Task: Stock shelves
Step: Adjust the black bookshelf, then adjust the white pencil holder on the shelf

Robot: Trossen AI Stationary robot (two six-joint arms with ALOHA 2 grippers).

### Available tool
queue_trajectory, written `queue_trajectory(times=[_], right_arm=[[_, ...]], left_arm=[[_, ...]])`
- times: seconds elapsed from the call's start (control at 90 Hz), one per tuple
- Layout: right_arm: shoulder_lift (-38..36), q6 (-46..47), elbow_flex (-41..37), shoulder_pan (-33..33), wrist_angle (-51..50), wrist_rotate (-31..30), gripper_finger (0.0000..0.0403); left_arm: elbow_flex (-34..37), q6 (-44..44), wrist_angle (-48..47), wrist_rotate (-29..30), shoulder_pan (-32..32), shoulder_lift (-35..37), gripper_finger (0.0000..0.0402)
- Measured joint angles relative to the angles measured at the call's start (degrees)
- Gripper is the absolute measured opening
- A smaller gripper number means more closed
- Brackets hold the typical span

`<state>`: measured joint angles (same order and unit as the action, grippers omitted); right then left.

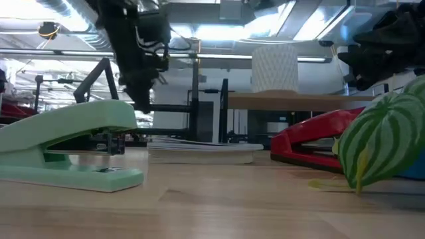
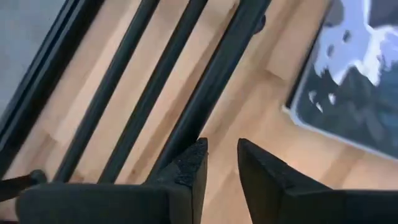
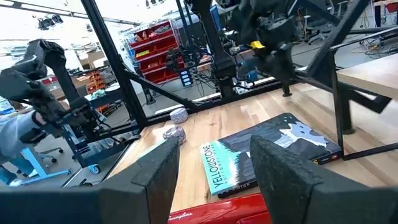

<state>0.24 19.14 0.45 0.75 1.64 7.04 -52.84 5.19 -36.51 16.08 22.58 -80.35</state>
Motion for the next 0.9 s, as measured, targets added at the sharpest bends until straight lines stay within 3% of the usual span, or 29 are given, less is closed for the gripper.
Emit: queue_trajectory(times=[0.189, 0.433, 0.678, 0.9], right_arm=[[-0.01, 0.02, 0.00, 0.00, 0.03, 0.01, 0.0182], [-0.01, 0.00, 0.00, 0.02, 0.01, -0.01, 0.0182], [0.01, 0.00, 0.00, 0.02, -0.04, 0.00, 0.0182], [-0.01, 0.00, 0.01, 0.01, -0.01, -0.01, 0.0182]], left_arm=[[2.54, -4.22, 2.10, -0.30, 2.81, 0.02, 0.0067], [2.91, -4.37, 0.16, -0.18, 1.43, 0.06, 0.0067], [0.23, 2.11, -3.15, -0.18, -5.17, 2.81, 0.0067], [-0.19, 10.28, -3.31, 2.31, -15.85, 8.03, 0.0067]])
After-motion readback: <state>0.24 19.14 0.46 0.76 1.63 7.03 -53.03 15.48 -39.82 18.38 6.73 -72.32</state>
